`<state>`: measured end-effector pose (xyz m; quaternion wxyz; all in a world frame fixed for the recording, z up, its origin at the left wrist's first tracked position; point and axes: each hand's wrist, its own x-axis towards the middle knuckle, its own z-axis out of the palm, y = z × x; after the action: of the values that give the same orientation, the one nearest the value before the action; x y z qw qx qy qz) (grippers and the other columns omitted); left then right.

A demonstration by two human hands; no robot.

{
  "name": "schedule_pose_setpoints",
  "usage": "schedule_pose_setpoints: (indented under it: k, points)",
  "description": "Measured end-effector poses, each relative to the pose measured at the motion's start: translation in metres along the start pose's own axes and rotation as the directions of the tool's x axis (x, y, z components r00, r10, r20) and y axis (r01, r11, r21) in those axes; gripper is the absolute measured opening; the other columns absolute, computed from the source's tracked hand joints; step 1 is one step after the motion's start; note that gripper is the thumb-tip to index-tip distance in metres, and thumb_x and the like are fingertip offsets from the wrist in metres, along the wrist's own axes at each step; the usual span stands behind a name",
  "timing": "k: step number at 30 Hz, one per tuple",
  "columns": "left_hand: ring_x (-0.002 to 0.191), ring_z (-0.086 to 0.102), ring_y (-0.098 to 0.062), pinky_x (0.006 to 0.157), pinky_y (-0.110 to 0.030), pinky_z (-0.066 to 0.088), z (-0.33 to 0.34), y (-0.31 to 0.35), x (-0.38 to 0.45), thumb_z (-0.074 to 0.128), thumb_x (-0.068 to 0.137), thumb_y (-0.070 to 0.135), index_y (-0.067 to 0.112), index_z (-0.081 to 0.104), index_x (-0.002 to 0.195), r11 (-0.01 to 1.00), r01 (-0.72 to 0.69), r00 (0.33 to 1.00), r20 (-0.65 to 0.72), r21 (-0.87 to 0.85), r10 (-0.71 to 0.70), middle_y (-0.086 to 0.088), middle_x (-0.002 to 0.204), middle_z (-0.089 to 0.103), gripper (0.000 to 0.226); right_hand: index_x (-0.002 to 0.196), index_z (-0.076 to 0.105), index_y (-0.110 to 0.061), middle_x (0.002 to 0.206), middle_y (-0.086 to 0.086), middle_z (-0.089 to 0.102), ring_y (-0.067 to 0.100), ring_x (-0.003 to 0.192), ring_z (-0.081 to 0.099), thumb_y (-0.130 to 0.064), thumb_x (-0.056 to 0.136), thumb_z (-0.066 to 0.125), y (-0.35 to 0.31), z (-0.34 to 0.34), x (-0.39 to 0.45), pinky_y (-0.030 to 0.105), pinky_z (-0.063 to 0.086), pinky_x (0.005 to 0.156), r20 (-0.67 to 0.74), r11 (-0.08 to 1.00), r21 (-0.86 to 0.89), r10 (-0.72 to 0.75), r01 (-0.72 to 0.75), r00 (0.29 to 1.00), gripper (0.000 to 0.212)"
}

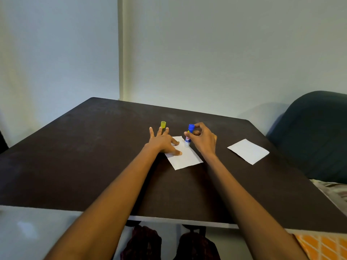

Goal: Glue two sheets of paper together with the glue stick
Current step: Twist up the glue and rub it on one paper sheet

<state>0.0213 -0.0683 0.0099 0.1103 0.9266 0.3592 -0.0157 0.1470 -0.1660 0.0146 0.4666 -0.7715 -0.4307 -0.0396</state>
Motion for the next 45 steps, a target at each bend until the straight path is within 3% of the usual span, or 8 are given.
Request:
schedule_pose_setpoints:
  k: [10, 15, 19, 23, 26, 31, 36, 45]
  points:
    - [0.143, -0.012, -0.035, 0.102, -0.065, -0.020, 0.006, 0.010, -0.013, 0.050, 0.078, 0.067, 0.040, 0.043, 0.134, 0.993, 0.107, 0.991, -0.088, 0.057, -0.102, -0.014, 0.158, 0.000, 0.062, 0.095, 0.059, -0.022, 0.086, -0.003, 0.072, 0.015, 0.086, 0.067, -0.043, 0.075, 0.074, 0.013, -0.038, -0.026, 0.046, 0.048, 0.094, 0.008, 0.999, -0.035, 0.008, -0.008, 1.000, 0.032]
    - [0.143, -0.015, -0.034, 0.102, -0.064, -0.020, 0.008, 0.017, -0.021, 0.049, 0.080, 0.067, 0.035, 0.050, 0.131, 0.988, 0.126, 0.982, -0.151, 0.090, -0.111, -0.014, 0.158, -0.003, 0.060, 0.093, 0.058, -0.023, 0.082, -0.005, 0.071, 0.014, 0.086, 0.067, -0.042, 0.074, 0.075, 0.019, -0.054, -0.037, 0.033, 0.043, 0.089, -0.009, 0.998, 0.004, 0.063, -0.063, 0.998, 0.031]
    - [0.145, -0.006, -0.032, 0.106, -0.063, -0.015, 0.012, 0.025, -0.029, 0.048, 0.083, 0.062, 0.023, 0.065, 0.112, 0.978, 0.125, 0.967, -0.242, 0.166, -0.082, -0.013, 0.157, 0.009, 0.051, 0.093, 0.059, -0.021, 0.084, -0.004, 0.071, 0.014, 0.085, 0.066, -0.040, 0.074, 0.075, 0.018, -0.061, -0.041, 0.044, 0.048, 0.093, -0.035, 0.986, 0.121, 0.118, -0.113, 0.992, 0.032]
    - [0.131, 0.039, -0.027, 0.111, -0.048, 0.021, 0.007, 0.040, -0.037, 0.051, 0.091, 0.039, 0.015, 0.062, 0.116, 0.995, -0.095, 0.897, -0.436, -0.031, 0.072, -0.011, 0.141, 0.043, 0.037, 0.095, 0.058, -0.021, 0.086, -0.004, 0.070, 0.015, 0.088, 0.065, -0.038, 0.075, 0.076, 0.014, -0.065, -0.035, 0.047, 0.047, 0.094, -0.072, 0.968, 0.204, 0.165, -0.148, 0.984, 0.032]
    - [0.116, 0.052, -0.024, 0.096, -0.034, 0.041, -0.012, 0.039, -0.043, 0.049, 0.091, 0.019, 0.016, 0.063, 0.114, 0.930, -0.332, 0.928, -0.228, -0.156, 0.293, -0.006, 0.128, 0.053, 0.026, 0.093, 0.056, -0.022, 0.083, -0.007, 0.067, 0.016, 0.088, 0.064, -0.039, 0.075, 0.075, 0.012, -0.065, -0.028, 0.050, 0.045, 0.096, -0.080, 0.967, 0.205, 0.172, -0.153, 0.982, 0.031]
    - [0.133, 0.037, -0.024, 0.113, -0.039, 0.027, -0.010, 0.040, -0.037, 0.047, 0.090, 0.011, 0.021, 0.051, 0.131, 0.952, -0.294, 0.944, 0.127, -0.086, 0.303, -0.005, 0.146, 0.040, 0.043, 0.092, 0.052, -0.026, 0.081, -0.008, 0.062, 0.016, 0.086, 0.061, -0.039, 0.076, 0.074, 0.013, -0.066, -0.016, 0.051, 0.044, 0.096, -0.106, 0.967, 0.198, 0.183, -0.160, 0.977, 0.030]
    - [0.135, 0.029, -0.030, 0.110, -0.051, 0.018, -0.002, 0.050, -0.021, 0.048, 0.089, 0.050, 0.027, 0.040, 0.138, 0.942, -0.243, 0.970, 0.035, 0.233, 0.242, -0.013, 0.146, 0.033, 0.054, 0.095, 0.054, -0.023, 0.084, -0.007, 0.062, 0.017, 0.089, 0.061, -0.040, 0.077, 0.073, 0.018, -0.059, -0.010, 0.051, 0.044, 0.096, -0.100, 0.973, 0.160, 0.183, -0.166, 0.978, 0.032]
    - [0.142, -0.020, -0.033, 0.101, -0.063, -0.023, 0.009, 0.034, -0.008, 0.046, 0.072, 0.077, 0.039, 0.040, 0.136, 0.957, -0.150, 0.982, -0.077, 0.247, 0.174, -0.013, 0.157, -0.008, 0.074, 0.103, 0.057, -0.018, 0.098, 0.003, 0.072, 0.020, 0.097, 0.064, -0.041, 0.078, 0.072, 0.013, -0.028, 0.008, 0.043, 0.039, 0.099, -0.086, 0.988, 0.064, 0.148, -0.143, 0.985, 0.037]
